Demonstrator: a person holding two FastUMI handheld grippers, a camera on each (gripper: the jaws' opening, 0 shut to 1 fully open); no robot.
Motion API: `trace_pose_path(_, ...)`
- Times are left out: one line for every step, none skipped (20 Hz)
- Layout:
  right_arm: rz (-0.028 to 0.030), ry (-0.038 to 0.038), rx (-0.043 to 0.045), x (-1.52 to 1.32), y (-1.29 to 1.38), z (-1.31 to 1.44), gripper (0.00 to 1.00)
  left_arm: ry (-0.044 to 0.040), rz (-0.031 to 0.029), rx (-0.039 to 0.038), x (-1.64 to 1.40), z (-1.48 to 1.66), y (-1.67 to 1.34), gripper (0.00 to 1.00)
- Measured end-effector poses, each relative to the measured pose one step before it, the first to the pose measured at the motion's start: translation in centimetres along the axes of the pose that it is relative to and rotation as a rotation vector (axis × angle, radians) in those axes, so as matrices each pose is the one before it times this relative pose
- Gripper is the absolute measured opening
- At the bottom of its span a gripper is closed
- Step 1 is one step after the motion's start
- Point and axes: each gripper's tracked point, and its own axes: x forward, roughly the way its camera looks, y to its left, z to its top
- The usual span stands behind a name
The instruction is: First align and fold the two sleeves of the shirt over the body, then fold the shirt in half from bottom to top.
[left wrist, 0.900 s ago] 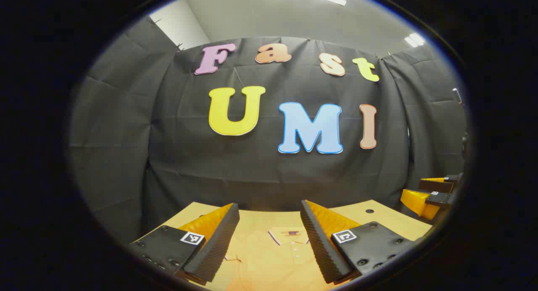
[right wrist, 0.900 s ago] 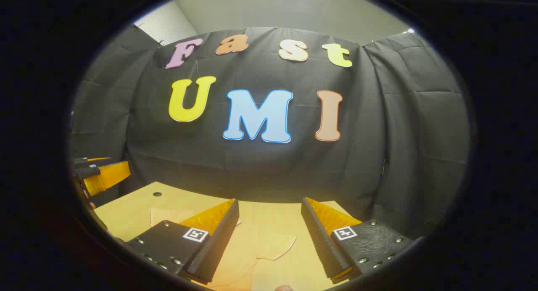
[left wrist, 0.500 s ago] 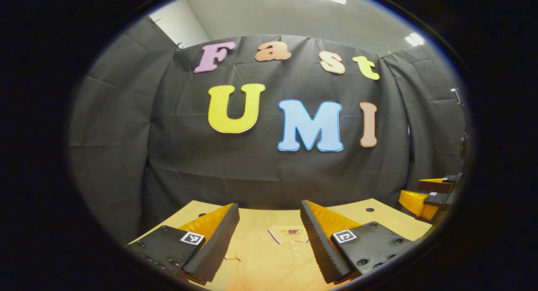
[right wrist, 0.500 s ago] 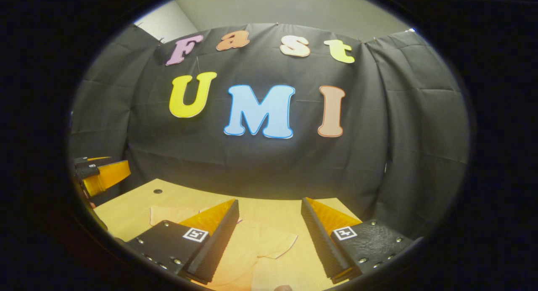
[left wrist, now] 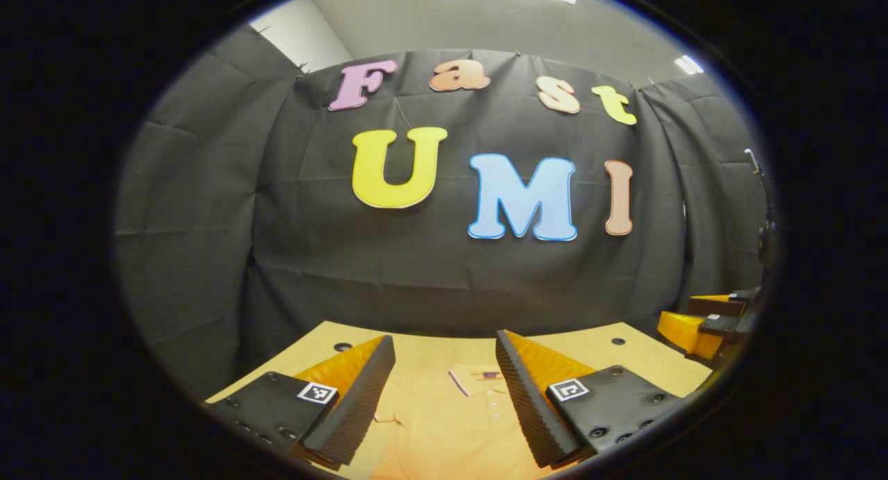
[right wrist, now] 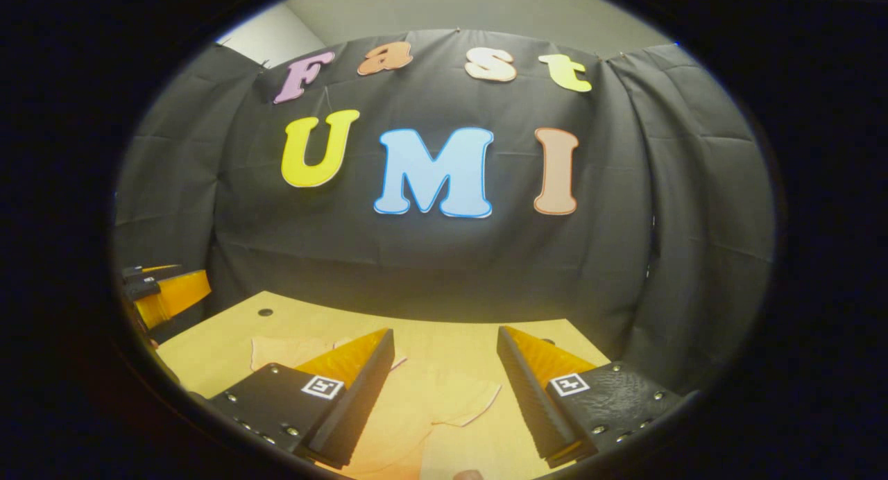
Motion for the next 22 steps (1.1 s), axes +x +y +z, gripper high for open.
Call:
trace_pose_path(0.0033,0.00407,-0.00034,0.326,-0.044,-0.04,0.92,0.00159,0.00357,0.00023,-0.047,-0.046,0.088,0.94)
trace_pose_path(0.00211,0.00578,0.00012,0.324,-0.101,-0.216,0.92,-0.00039,0.00457,-0.00033,0.042,-0.014,0.061,0.94)
trace_pose_path(0.00292,0.00509,0.00129,0.396,-0.137,-0.164,0.92,0.00253,0.00225,-0.00033,0.102,-0.098,-0.008,0.95)
trace_pose_path(0.0019,0.00744,0.00195,0.522,-0.106,-0.274,0.93,0.00202,0.00365,-0.0001,-0.099,0.02,0.071,0.94)
trace_pose_path(0.00077,0.00839,0.00121,0.525,-0.147,-0.17,0.93,0.00166,0.0028,0.00038,-0.012,-0.033,0.021,0.94)
trace_pose_path(0.00046,0.00761,0.00033,0.59,-0.228,-0.337,0.93,0.00217,0.00419,0.00118,0.019,-0.084,0.048,0.94)
trace_pose_path(-0.00204,0.01042,-0.00097,0.718,-0.275,-0.241,0.92,0.00147,0.00376,0.00151,0.055,-0.028,0.033,0.94)
trace_pose_path(-0.0021,0.01131,-0.00399,0.723,-0.235,-0.503,0.93,0.00259,0.00358,0.00127,0.061,-0.043,0.099,0.94)
trace_pose_path(-0.00114,0.01413,-0.00453,0.739,-0.237,-0.408,0.92,0.00423,0.00288,0.00157,0.014,-0.056,0.002,0.94)
trace_pose_path(0.00055,0.01673,-0.0027,0.769,-0.25,-0.69,0.93,0.00319,0.00404,0.0013,-0.065,-0.124,0.05,0.94)
trace_pose_path(-0.00044,0.0161,0.00108,0.771,-0.231,-0.59,0.93,0.00516,0.00357,0.0008,0.013,-0.059,0.115,0.94)
trace_pose_path(-0.00023,0.02075,0.00309,0.796,-0.181,-0.829,0.93,0.00579,0.0031,-0.00043,0.021,-0.154,-0.024,0.94)
trace_pose_path(-0.00124,0.02375,0.00302,0.81,-0.229,-0.835,0.93,0.00555,0.00237,-0.00102,-0.016,-0.156,0.023,0.94)
trace_pose_path(-0.0036,0.02538,0.00422,0.814,-0.322,-0.942,0.93,0.00659,0.0035,0.00081,0.011,-0.142,-0.028,0.94)
trace_pose_path(-0.00504,0.027,0.00681,0.799,-0.312,-0.86,0.91,0.00767,0.00542,0.00281,0.03,-0.109,0.099,0.94)
trace_pose_path(0.00071,0.01883,0.0108,0.859,-0.238,-0.699,0.91,0.00625,0.00429,0.00124,-0.031,-0.2,0.124,0.94)
trace_pose_path(0.0018,0.01925,0.01176,0.882,-0.227,-0.616,0.93,0.00784,0.00445,-0.00145,-0.043,-0.139,0.053,0.94)
trace_pose_path(-0.00609,0.02226,0.00753,0.877,-0.316,-0.753,0.93,0.00631,0.0032,-0.00251,-0.059,-0.192,-0.044,0.94)
trace_pose_path(-0.00665,0.01726,0.00119,0.787,-0.427,-0.575,0.93,0.00558,0.00204,-0.0018,-0.01,-0.1,-0.059,0.94)
trace_pose_path(-0.01093,0.01683,-0.00248,0.773,-0.463,-0.536,0.93,0.00477,0.00168,-0.00008,-0.01,-0.069,0.03,0.94)
trace_pose_path(-0.01162,0.01933,-0.00084,0.846,-0.424,-0.424,0.93,0.00284,0.00177,0.00187,-0.054,-0.079,0.04,0.94)
trace_pose_path(-0.00746,0.02108,0.00374,0.855,-0.33,-0.676,0.93,0.00286,0.0009,0.0026,0.025,-0.083,0.042,0.94)
